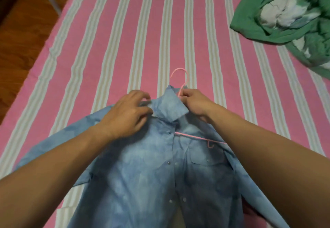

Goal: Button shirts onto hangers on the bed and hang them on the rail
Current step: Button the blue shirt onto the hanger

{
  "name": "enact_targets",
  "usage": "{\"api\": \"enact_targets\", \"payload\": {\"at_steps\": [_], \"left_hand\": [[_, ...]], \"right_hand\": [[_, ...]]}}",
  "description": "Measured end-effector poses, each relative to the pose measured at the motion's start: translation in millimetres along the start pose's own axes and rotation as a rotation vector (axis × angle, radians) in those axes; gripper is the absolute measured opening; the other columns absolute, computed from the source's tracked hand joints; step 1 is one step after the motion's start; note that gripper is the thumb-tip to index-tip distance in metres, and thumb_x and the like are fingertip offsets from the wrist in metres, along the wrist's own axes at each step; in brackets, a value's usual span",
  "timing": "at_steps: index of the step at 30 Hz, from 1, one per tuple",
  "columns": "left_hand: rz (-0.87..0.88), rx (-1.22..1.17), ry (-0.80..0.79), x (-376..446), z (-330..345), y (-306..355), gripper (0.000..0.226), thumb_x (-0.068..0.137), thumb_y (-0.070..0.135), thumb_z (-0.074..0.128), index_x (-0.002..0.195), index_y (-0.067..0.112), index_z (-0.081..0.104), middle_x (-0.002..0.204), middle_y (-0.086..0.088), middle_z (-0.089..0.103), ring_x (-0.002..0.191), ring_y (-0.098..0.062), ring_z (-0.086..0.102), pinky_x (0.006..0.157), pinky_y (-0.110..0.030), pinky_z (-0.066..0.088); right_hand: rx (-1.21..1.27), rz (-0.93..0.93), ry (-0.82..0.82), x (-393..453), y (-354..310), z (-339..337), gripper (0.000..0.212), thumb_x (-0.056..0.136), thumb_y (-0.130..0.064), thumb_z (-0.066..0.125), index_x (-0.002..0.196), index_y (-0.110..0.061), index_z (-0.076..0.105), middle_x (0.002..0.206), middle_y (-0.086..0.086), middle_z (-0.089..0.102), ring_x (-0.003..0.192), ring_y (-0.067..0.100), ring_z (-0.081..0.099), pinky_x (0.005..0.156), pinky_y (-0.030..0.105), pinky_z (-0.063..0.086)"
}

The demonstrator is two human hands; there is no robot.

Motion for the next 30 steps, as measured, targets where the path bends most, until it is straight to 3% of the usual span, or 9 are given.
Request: {"api": "enact_targets", "payload": {"at_steps": [2, 5, 7, 11, 15, 18, 21, 27, 30], "left_hand": [[-0.215, -0.084, -0.001, 7.9, 1.9, -22.4, 0.025, 0.095, 0.035, 0.052, 0.102, 0.017, 0.068, 0.124, -0.009, 0.058, 0.111, -0.03, 0.056, 0.096, -0.046, 0.049], [-0.358, -0.133, -0.145, 16.9, 14.0, -50.9, 0.024, 0.1, 0.039, 0.059, 0.091, 0.019, 0.05, 0.081, 0.0, 0.06, 0.075, -0.027, 0.058, 0.069, -0.038, 0.045], [-0.347, -0.239, -0.239, 15.7, 20.6, -51.0, 0.033, 0.101, 0.032, 0.06, 0.072, 0.022, 0.048, 0.064, 0.003, 0.052, 0.068, -0.031, 0.055, 0.063, -0.039, 0.041], [-0.211, -0.303, -0.122, -1.5, 19.6, -47.4, 0.02, 0.097, 0.024, 0.068, 0.079, 0.015, 0.066, 0.07, 0.014, 0.053, 0.065, -0.017, 0.053, 0.061, -0.031, 0.043], [-0.181, -0.375, -0.117, -12.3, 14.3, -53.6, 0.019, 0.097, 0.03, 0.065, 0.091, 0.015, 0.073, 0.078, 0.026, 0.051, 0.071, -0.006, 0.053, 0.069, -0.012, 0.038], [-0.202, -0.386, -0.129, -10.2, 14.3, -61.8, 0.026, 0.096, 0.035, 0.06, 0.092, 0.013, 0.074, 0.078, 0.018, 0.055, 0.074, -0.008, 0.053, 0.072, -0.01, 0.039], [-0.19, -0.368, -0.093, -4.6, 12.9, -65.3, 0.022, 0.098, 0.029, 0.061, 0.101, 0.013, 0.076, 0.082, 0.017, 0.057, 0.077, -0.011, 0.055, 0.073, -0.023, 0.043], [-0.123, -0.236, -0.069, 10.8, 11.5, -49.4, 0.044, 0.101, 0.036, 0.04, 0.114, 0.011, 0.074, 0.094, 0.0, 0.071, 0.087, -0.023, 0.059, 0.077, -0.029, 0.044], [-0.14, -0.24, -0.106, 6.0, 16.2, -50.4, 0.046, 0.101, 0.038, 0.038, 0.114, 0.012, 0.074, 0.096, -0.001, 0.071, 0.089, -0.025, 0.06, 0.08, -0.028, 0.042]], "right_hand": [[-0.108, -0.071, -0.038, 6.5, -18.6, 6.9, 0.034, 0.096, -0.001, 0.048, 0.068, -0.019, 0.054, 0.066, -0.007, 0.053, 0.059, 0.006, 0.044, 0.048, 0.012, 0.035], [-0.151, -0.11, -0.108, 13.8, -28.0, 15.8, 0.024, 0.096, 0.001, 0.048, 0.082, -0.008, 0.065, 0.079, 0.0, 0.062, 0.068, 0.01, 0.052, 0.058, 0.014, 0.042], [-0.126, -0.051, -0.235, 16.2, -22.4, 17.1, 0.022, 0.096, 0.008, 0.048, 0.102, 0.004, 0.069, 0.09, 0.009, 0.067, 0.078, 0.016, 0.059, 0.069, 0.021, 0.049], [-0.62, -0.204, -0.398, 35.6, -23.4, -0.5, 0.042, 0.088, 0.009, 0.055, 0.094, -0.031, 0.066, 0.084, -0.013, 0.057, 0.071, 0.005, 0.053, 0.073, 0.026, 0.043], [-0.985, -0.271, -0.475, 44.7, -13.6, -3.1, 0.029, 0.08, -0.006, 0.074, 0.097, -0.026, 0.061, 0.111, -0.001, 0.04, 0.094, 0.023, 0.054, 0.08, 0.035, 0.048], [-1.096, -0.412, -0.446, 34.8, -14.2, -13.8, 0.023, 0.076, -0.003, 0.065, 0.079, -0.022, 0.053, 0.103, 0.0, 0.05, 0.087, 0.025, 0.054, 0.068, 0.033, 0.041], [-1.284, -0.533, -0.303, 23.9, -5.1, -60.7, 0.018, 0.075, -0.007, 0.065, 0.079, -0.021, 0.054, 0.087, -0.002, 0.055, 0.078, 0.026, 0.056, 0.058, 0.033, 0.035], [-1.595, -0.874, 0.012, 5.1, 20.9, -124.3, 0.002, 0.087, -0.01, 0.063, 0.088, -0.01, 0.062, 0.108, 0.015, 0.055, 0.085, 0.033, 0.046, 0.065, 0.044, 0.04], [-1.273, -0.483, 0.164, 11.5, 35.9, -140.4, 0.015, 0.088, -0.015, 0.064, 0.102, -0.012, 0.062, 0.108, 0.013, 0.056, 0.086, 0.035, 0.053, 0.069, 0.043, 0.042]]}}
Point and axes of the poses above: each hand's wrist, its own x-axis towards the middle knuckle, its own z-axis out of the palm, y = z × x, the point moved 5 cm from there along x, towards the middle knuckle
